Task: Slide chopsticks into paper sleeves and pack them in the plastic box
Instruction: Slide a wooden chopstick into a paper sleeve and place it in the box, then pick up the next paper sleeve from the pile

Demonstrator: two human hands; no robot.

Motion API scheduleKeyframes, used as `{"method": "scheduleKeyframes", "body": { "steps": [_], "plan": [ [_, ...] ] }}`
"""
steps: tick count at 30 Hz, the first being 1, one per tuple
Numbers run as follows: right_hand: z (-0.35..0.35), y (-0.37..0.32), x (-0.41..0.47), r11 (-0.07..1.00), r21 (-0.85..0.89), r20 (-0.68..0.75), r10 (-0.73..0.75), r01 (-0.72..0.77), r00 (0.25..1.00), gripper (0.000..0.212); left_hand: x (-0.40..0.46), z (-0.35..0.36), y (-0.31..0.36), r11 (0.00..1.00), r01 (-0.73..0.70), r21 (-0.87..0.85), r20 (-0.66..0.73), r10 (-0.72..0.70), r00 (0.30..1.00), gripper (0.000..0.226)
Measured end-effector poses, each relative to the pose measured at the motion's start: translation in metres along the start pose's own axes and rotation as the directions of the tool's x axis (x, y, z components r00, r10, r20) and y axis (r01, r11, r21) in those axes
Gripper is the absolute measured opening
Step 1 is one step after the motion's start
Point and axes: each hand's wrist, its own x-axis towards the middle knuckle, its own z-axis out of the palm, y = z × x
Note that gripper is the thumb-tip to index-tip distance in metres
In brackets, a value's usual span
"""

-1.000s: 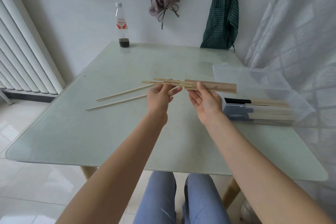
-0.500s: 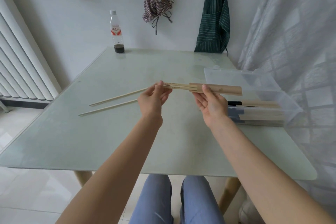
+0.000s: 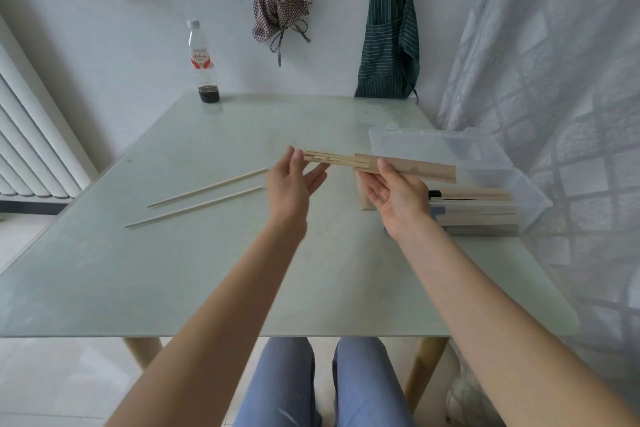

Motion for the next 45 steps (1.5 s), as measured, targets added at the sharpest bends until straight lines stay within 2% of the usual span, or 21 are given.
{"method": "scheduleKeyframes", "body": {
  "steps": [2,5,8,12,15,18,19,21,23,24,27,29,32,35,36,38,39,40,43,45],
  "plan": [
    [-0.005,-0.007,0.001,0.999,-0.029,0.016,-0.012,0.013,1.0,0.006,0.007,-0.001,0.008,1.0,0.027,0.005,0.068,-0.028,0.997,0.023],
    [-0.009,-0.018,0.004,0.999,-0.036,0.024,-0.011,0.012,1.0,0.007,0.009,0.004,0.013,0.992,0.083,-0.091,0.128,-0.071,0.989,0.018],
    [-0.015,-0.02,0.008,1.0,0.02,-0.001,0.008,-0.008,1.0,0.008,0.005,0.012,0.007,0.977,0.139,-0.164,0.204,-0.104,0.973,0.026],
    [-0.024,-0.025,0.01,0.999,0.038,-0.022,0.023,-0.022,0.999,0.008,0.005,0.014,-0.001,0.965,0.191,-0.178,0.281,-0.136,0.95,0.035],
    [-0.035,-0.041,0.012,0.999,-0.051,-0.065,-0.011,0.008,0.998,0.009,0.003,0.022,-0.004,0.987,0.154,-0.044,0.321,-0.132,0.938,0.032],
    [-0.049,-0.058,0.016,0.962,-0.265,-0.18,-0.12,0.069,0.976,0.015,0.0,0.043,-0.009,0.994,0.104,0.026,0.277,-0.107,0.955,0.026],
    [-0.054,-0.062,0.017,0.915,-0.392,-0.213,-0.195,0.099,0.957,0.019,0.0,0.051,-0.013,0.994,0.103,0.03,0.25,-0.107,0.962,0.022],
    [-0.067,-0.065,0.022,0.692,-0.708,-0.199,-0.39,0.143,0.899,0.024,0.0,0.068,-0.02,0.993,0.112,0.047,0.2,-0.12,0.972,0.012],
    [-0.078,-0.066,0.023,0.412,-0.894,-0.076,-0.529,0.178,0.845,0.018,0.0,0.083,-0.03,0.989,0.114,0.093,0.161,-0.128,0.979,0.007],
    [-0.084,-0.066,0.025,0.292,-0.935,0.007,-0.554,0.203,0.832,0.022,0.001,0.089,-0.035,0.986,0.107,0.127,0.145,-0.126,0.981,0.007],
    [-0.094,-0.064,0.033,-0.015,-0.956,0.264,-0.482,0.293,0.835,0.033,0.001,0.104,-0.05,0.968,0.071,0.24,0.131,-0.105,0.986,0.007],
    [-0.093,-0.064,0.037,-0.095,-0.925,0.374,-0.382,0.367,0.845,0.03,0.001,0.11,-0.058,0.935,0.01,0.353,0.148,-0.066,0.987,0.01],
    [-0.088,-0.065,0.042,-0.13,-0.903,0.429,-0.258,0.409,0.866,0.023,0.005,0.112,-0.06,0.822,-0.151,0.549,0.227,0.026,0.973,0.013],
    [-0.083,-0.067,0.047,-0.181,-0.913,0.395,-0.168,0.366,0.903,0.014,0.013,0.103,-0.056,0.53,-0.348,0.773,0.332,0.129,0.935,0.021],
    [-0.082,-0.067,0.049,-0.185,-0.914,0.389,-0.146,0.361,0.909,0.013,0.017,0.098,-0.055,0.471,-0.367,0.802,0.319,0.181,0.93,0.023],
    [-0.082,-0.068,0.054,-0.174,-0.917,0.379,-0.104,0.359,0.92,0.013,0.029,0.086,-0.054,0.464,-0.289,0.838,0.208,0.218,0.954,0.021],
    [-0.081,-0.067,0.056,-0.169,-0.922,0.366,-0.077,0.349,0.928,0.015,0.036,0.079,-0.056,0.447,-0.231,0.864,0.162,0.188,0.969,0.02],
    [-0.08,-0.067,0.058,-0.174,-0.926,0.349,-0.048,0.336,0.936,0.017,0.041,0.074,-0.059,0.388,-0.176,0.905,0.141,0.115,0.983,0.019],
    [-0.078,-0.064,0.066,-0.216,-0.93,0.304,0.011,0.299,0.953,0.022,0.045,0.07,-0.07,0.125,-0.061,0.99,0.081,-0.155,0.985,0.027],
    [-0.077,-0.063,0.07,-0.196,-0.939,0.282,0.029,0.282,0.959,0.027,0.046,0.072,-0.078,0.06,-0.054,0.997,0.065,-0.206,0.976,0.027]
  ]
}}
